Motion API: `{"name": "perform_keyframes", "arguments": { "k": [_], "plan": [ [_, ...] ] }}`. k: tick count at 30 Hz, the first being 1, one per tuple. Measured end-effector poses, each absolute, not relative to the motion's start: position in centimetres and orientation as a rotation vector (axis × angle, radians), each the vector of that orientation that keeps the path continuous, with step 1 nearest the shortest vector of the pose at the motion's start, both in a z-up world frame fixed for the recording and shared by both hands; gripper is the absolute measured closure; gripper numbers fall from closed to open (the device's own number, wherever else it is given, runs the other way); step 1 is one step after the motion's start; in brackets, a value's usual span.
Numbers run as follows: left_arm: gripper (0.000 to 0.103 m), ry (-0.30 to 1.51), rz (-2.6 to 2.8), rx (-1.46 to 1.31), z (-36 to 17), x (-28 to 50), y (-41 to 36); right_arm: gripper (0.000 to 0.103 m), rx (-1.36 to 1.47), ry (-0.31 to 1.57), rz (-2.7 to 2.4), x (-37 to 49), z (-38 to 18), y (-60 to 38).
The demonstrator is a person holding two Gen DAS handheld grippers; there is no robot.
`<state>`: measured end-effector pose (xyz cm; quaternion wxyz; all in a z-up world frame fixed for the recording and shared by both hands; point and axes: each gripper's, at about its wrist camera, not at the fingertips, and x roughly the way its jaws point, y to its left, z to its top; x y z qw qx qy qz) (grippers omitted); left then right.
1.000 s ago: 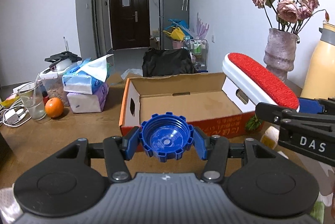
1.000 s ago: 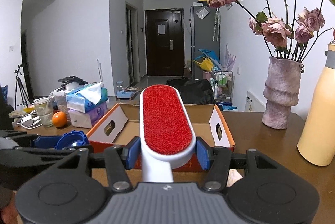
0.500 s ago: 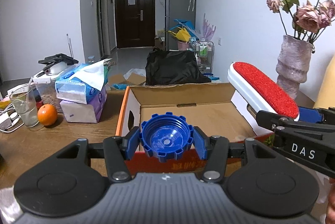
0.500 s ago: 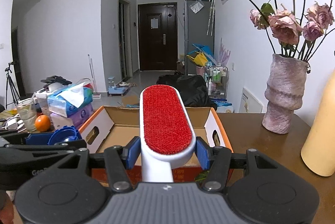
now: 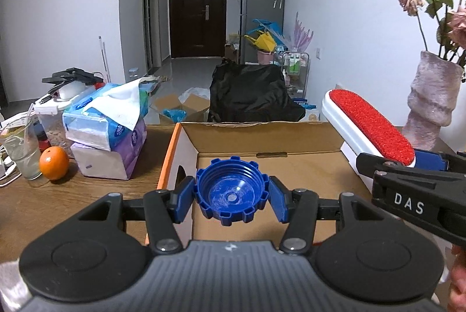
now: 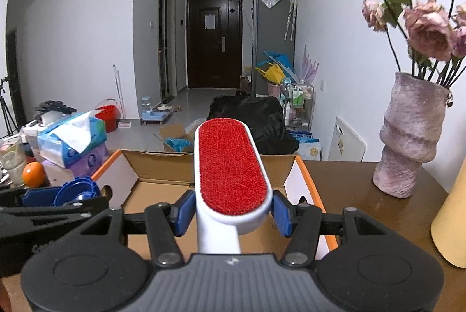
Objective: Organize rigid objects
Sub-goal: 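Carry the lint brush and blue cap in both grippers over the red box, then open both grippers to drop the blue cap and lint brush into the box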
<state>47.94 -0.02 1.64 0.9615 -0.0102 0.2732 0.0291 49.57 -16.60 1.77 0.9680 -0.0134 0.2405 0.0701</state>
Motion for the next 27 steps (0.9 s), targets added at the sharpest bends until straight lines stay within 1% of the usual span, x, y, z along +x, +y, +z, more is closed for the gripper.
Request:
{"name": "perform_keyframes", "arguments": {
  "k": [14, 27],
  "plan": [
    [0.048, 0.59, 0.09, 0.003, -0.2, 53.6, 0.0, 0.048, 0.0, 0.547, 0.116, 54.6, -1.5, -17.2],
    [0.048, 0.576, 0.084, 0.035, -1.6, 55.0, -0.2, 0.048, 0.003, 0.554, 0.102, 55.7, -2.4, -17.0]
  ]
}}
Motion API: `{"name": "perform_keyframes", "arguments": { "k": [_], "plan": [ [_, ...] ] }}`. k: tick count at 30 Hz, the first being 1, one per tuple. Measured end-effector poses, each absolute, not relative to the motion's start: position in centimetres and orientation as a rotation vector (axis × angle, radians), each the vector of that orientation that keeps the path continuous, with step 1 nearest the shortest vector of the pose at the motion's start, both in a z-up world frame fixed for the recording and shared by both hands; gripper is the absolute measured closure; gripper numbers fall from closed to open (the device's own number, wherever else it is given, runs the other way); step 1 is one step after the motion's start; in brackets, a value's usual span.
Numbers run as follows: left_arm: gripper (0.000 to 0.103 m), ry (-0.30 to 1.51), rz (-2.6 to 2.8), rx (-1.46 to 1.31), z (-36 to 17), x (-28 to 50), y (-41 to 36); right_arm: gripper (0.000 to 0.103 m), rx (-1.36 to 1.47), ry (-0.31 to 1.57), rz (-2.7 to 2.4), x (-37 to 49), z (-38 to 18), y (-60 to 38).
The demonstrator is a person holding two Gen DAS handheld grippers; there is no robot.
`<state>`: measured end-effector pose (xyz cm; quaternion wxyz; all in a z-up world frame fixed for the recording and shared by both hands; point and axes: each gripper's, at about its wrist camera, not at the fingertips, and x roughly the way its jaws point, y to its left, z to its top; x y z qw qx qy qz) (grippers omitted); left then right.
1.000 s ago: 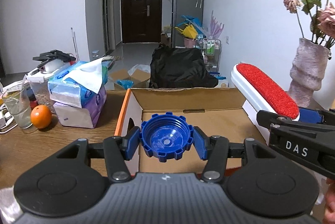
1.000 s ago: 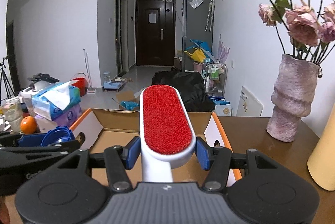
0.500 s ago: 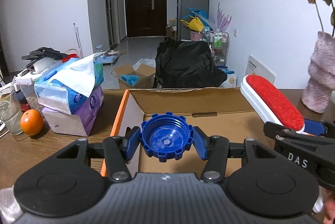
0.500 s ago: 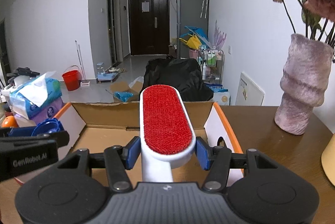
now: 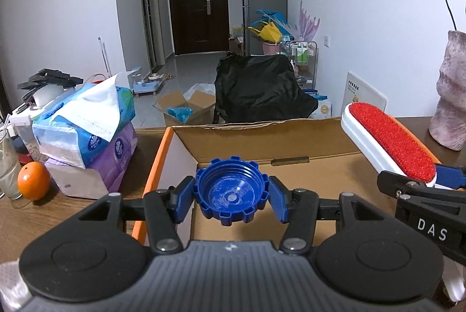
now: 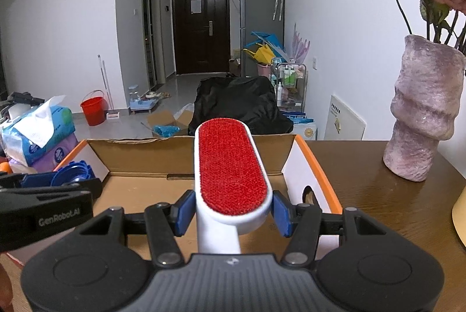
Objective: Organize rigid objects
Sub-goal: 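Open both grippers to drop the blue cap and lint brush into the box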
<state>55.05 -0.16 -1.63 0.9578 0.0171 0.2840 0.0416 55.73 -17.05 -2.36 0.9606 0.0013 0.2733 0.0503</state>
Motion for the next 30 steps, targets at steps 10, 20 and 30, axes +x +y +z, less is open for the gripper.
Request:
{"name": "perform_keyframes", "arguments": {
  "k": [10, 20, 30],
  "plan": [
    [0.005, 0.539, 0.104, 0.028, -0.7, 54.0, 0.2, 0.003, 0.043, 0.49, 0.097, 54.3, -0.6, -18.0],
    [0.0, 0.546, 0.106, 0.026, -0.3, 53.5, 0.6, 0.0, 0.045, 0.49, 0.111, 53.8, 0.2, -17.9],
    [0.0, 0.54, 0.118, 0.012, 0.2, 52.2, 1.1, 0.0, 0.06, 0.501, 0.111, 53.1, 0.4, -18.2]
  ]
}}
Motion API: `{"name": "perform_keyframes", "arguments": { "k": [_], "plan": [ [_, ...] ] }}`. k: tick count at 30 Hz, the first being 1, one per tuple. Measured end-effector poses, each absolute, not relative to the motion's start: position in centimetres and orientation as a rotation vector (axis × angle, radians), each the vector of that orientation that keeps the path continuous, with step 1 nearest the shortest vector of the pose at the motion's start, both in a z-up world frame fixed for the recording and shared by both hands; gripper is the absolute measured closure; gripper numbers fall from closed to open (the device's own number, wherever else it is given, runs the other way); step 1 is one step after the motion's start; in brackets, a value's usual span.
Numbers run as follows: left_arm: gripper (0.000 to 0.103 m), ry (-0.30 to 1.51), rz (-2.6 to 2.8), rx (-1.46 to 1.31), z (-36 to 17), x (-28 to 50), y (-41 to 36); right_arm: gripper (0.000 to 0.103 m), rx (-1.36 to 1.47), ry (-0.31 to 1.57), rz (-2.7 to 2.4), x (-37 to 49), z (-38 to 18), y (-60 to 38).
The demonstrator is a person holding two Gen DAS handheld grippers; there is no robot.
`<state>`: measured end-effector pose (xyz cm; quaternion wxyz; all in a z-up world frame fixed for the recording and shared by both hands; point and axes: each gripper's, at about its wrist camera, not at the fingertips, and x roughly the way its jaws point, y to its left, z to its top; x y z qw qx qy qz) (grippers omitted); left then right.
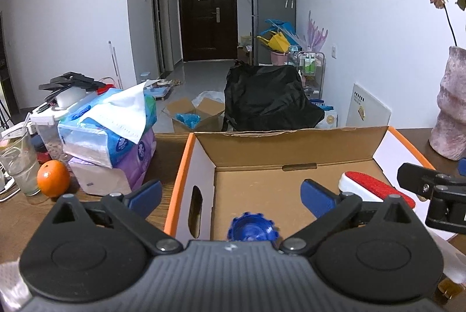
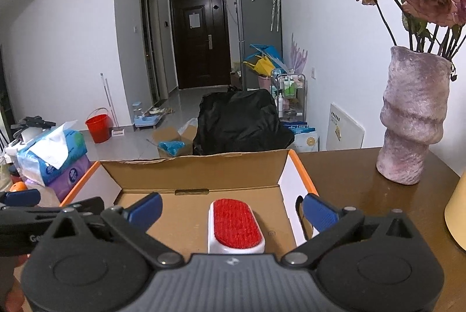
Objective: Organize rigid objects
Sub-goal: 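Open both grippers to drop the blue cap and lint brush into the box, then move the right gripper to the white cap while the left gripper approaches the white spray bottle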
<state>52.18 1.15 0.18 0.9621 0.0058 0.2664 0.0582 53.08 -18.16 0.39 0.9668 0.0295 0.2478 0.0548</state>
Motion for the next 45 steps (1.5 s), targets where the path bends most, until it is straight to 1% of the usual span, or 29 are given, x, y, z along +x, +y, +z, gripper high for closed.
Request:
{"name": "perform_keyframes", "arguments": {
  "k": [19, 45],
  "plan": [
    [0.0, 0.521, 0.117, 0.018, 0.6, 47.3, 2.0, 0.0, 0.039, 0.463, 0.12, 47.9, 1.5, -19.0],
    [0.0, 0.5, 0.088, 0.019, 0.5, 37.7, 1.5, 0.0, -0.008, 0.451, 0.132, 39.9, 1.7, -19.4]
  ]
}}
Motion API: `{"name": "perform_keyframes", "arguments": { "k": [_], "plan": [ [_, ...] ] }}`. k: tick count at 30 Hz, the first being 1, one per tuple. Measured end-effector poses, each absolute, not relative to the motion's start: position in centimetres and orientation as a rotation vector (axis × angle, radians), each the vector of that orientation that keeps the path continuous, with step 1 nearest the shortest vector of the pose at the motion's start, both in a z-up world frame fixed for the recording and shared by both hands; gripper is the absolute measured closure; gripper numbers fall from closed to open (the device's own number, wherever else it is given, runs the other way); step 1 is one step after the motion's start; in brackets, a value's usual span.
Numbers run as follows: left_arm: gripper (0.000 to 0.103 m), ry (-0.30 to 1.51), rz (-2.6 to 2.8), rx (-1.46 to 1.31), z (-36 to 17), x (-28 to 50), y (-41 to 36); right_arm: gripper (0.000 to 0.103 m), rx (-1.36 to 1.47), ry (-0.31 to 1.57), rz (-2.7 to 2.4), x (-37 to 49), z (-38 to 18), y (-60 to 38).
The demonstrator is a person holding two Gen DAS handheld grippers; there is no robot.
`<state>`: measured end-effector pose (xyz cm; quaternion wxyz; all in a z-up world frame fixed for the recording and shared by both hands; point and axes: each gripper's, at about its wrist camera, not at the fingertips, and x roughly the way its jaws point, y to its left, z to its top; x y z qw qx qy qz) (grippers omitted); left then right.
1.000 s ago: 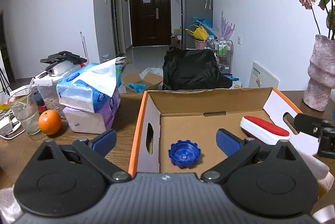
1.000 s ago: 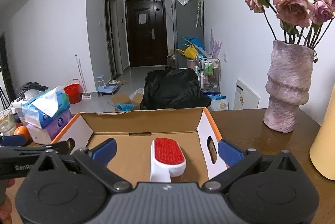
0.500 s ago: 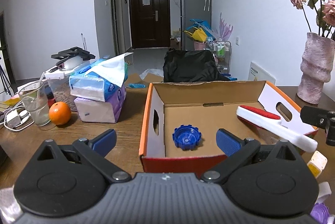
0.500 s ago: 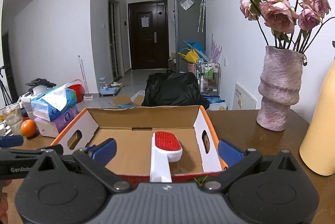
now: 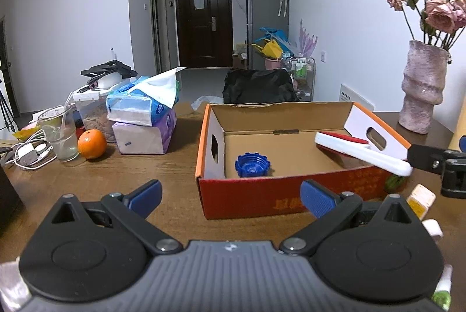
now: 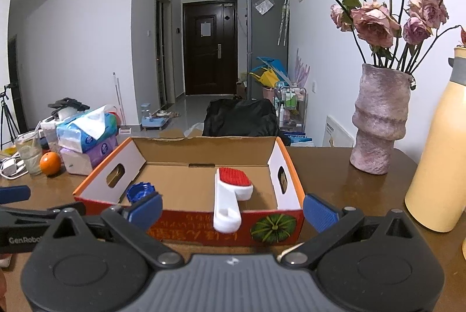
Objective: Organize rigid objects
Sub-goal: 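Move the right gripper to the white cap while the left gripper approaches the white spray bottle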
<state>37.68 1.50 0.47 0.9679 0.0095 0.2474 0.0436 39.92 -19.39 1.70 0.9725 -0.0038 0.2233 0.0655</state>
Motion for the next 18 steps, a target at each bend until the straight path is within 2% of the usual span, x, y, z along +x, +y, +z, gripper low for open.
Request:
{"name": "perform_keyframes", "arguments": {
  "k": [18],
  "plan": [
    [0.0, 0.496, 0.053, 0.03, 0.3, 31.4, -0.2, 0.0, -0.034, 0.452, 0.125, 33.0, 1.6, -20.3]
  ]
}}
